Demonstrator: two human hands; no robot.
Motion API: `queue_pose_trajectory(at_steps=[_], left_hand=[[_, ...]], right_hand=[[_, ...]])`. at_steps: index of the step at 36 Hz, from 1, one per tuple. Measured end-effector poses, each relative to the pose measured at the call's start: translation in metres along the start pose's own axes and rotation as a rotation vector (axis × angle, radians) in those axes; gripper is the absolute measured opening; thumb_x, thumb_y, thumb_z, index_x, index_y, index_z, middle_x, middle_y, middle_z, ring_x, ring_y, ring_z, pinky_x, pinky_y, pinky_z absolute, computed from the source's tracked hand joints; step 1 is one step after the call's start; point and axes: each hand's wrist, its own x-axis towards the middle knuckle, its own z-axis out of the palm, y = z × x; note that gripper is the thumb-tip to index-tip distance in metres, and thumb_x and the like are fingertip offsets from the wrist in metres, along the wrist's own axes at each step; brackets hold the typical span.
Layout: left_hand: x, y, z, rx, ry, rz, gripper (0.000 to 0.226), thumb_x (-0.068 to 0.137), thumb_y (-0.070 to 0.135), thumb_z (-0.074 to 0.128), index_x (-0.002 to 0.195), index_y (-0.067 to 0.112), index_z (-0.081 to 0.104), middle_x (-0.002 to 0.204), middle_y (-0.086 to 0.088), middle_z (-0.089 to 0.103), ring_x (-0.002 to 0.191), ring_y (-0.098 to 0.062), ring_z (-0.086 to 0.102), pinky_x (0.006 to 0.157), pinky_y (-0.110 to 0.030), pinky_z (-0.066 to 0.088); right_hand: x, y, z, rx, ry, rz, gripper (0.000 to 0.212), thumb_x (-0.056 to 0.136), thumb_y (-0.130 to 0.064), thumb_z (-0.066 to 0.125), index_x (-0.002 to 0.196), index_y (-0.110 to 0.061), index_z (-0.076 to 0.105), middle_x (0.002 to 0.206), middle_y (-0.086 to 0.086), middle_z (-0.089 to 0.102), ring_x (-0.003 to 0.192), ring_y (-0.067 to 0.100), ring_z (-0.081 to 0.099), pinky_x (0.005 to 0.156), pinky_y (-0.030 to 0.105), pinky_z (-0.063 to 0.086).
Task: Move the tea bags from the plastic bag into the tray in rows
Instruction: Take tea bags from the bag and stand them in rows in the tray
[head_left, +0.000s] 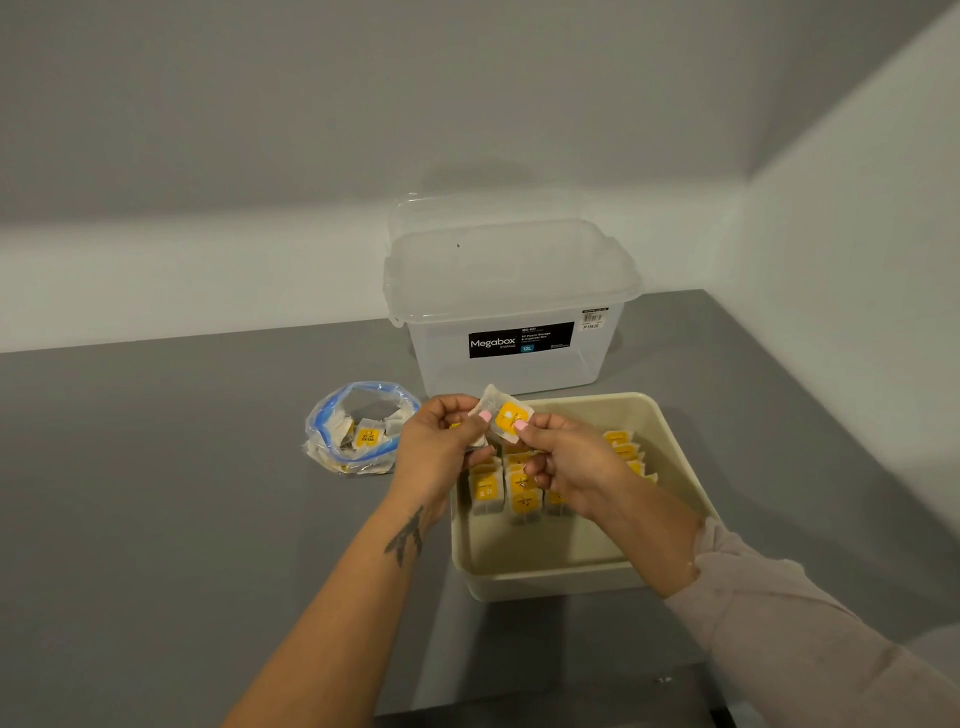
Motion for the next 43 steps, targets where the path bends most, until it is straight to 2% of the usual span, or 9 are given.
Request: queue_pose_trajectory(at_steps=[5,8,16,23,27,30,34,37,43], left_hand=[[-0.003,0.002,0.0,-0.012,-0.021,-0.031,0.021,0.083,0.016,0.069,0.104,0.013,0.062,0.088,-0.002,0.068,0.079,-0.011,0.068,0.062,-0.022,0.057],[-0.004,0.004,0.001,-0.029,-0.031,-0.073,0.015,0.085,0.023,0.067,0.097,0.014,0.066,0.084,0.0,0.07,0.075,-0.01,0.067,0.059,-0.02,0.056],[-0.004,0.0,-0.004,-0.033,0.013,-0.13,0.007,0.09,0.017,0.061,0.092,0.013,0.065,0.088,-0.004,0.068,0.078,-0.012,0.066,0.059,-0.02,0.057],[-0.005,-0.002,-0.022,-0.259,0.06,-0.253,0.016,0.091,0.018,0.059,0.103,0.007,0.063,0.089,-0.008,0.068,0.079,-0.018,0.067,0.06,-0.025,0.058],[-0.006,-0.002,-0.037,-0.409,0.129,-0.278,0.014,0.092,0.013,0.057,0.103,0.005,0.059,0.09,-0.012,0.066,0.08,-0.022,0.066,0.058,-0.028,0.058],[-0.005,-0.003,-0.047,-0.502,0.156,-0.297,0.026,0.092,0.008,0.052,0.117,0.003,0.055,0.109,-0.017,0.064,0.1,-0.03,0.065,0.059,-0.028,0.06],[-0.009,-0.001,-0.053,-0.56,0.154,-0.314,0.03,0.091,0.001,0.045,0.12,0.003,0.053,0.108,-0.017,0.064,0.106,-0.033,0.063,0.063,-0.03,0.059],[-0.011,0.001,-0.054,-0.577,0.156,-0.306,0.027,0.091,-0.001,0.043,0.116,0.003,0.054,0.101,-0.014,0.064,0.092,-0.025,0.066,0.067,-0.03,0.058],[-0.012,0.0,-0.061,-0.585,0.16,-0.313,0.018,0.092,0.002,0.045,0.105,0.007,0.057,0.104,-0.013,0.065,0.086,-0.02,0.066,0.067,-0.03,0.058]], right_hand=[[-0.002,0.0,-0.002,0.043,0.035,0.008,0.005,0.094,-0.014,0.058,0.096,-0.015,0.062,0.076,0.001,0.062,0.045,0.007,0.046,0.045,0.02,0.034],[-0.002,0.001,-0.002,0.019,0.044,0.012,0.005,0.094,-0.014,0.058,0.097,-0.015,0.062,0.077,0.001,0.062,0.046,0.008,0.044,0.045,0.02,0.034],[-0.003,-0.001,-0.002,-0.038,0.067,-0.042,0.006,0.091,-0.013,0.062,0.092,-0.018,0.065,0.071,-0.001,0.061,0.045,0.008,0.042,0.044,0.021,0.032],[-0.005,-0.009,-0.007,-0.208,0.098,-0.16,0.008,0.089,-0.014,0.065,0.09,-0.021,0.066,0.08,-0.001,0.065,0.047,0.007,0.042,0.043,0.016,0.038],[-0.004,-0.013,-0.009,-0.489,0.076,-0.318,0.008,0.086,-0.014,0.068,0.09,-0.022,0.069,0.085,-0.004,0.068,0.069,0.008,0.058,0.062,0.021,0.046],[-0.004,-0.014,-0.007,-0.799,0.06,-0.402,0.008,0.085,-0.016,0.068,0.091,-0.02,0.072,0.084,-0.006,0.068,0.083,0.011,0.062,0.077,0.025,0.048],[-0.002,-0.015,0.004,-1.136,-0.015,-0.358,0.016,0.088,-0.016,0.063,0.1,-0.019,0.072,0.098,0.0,0.071,0.091,0.016,0.063,0.079,0.025,0.046],[0.002,-0.007,0.012,-1.354,-0.019,-0.369,0.019,0.086,-0.018,0.063,0.102,-0.025,0.07,0.103,-0.003,0.069,0.098,0.019,0.062,0.082,0.027,0.048],[0.007,0.005,0.024,-1.566,-0.058,-0.351,0.021,0.087,-0.018,0.062,0.105,-0.028,0.067,0.105,0.0,0.068,0.096,0.022,0.062,0.075,0.026,0.043]])
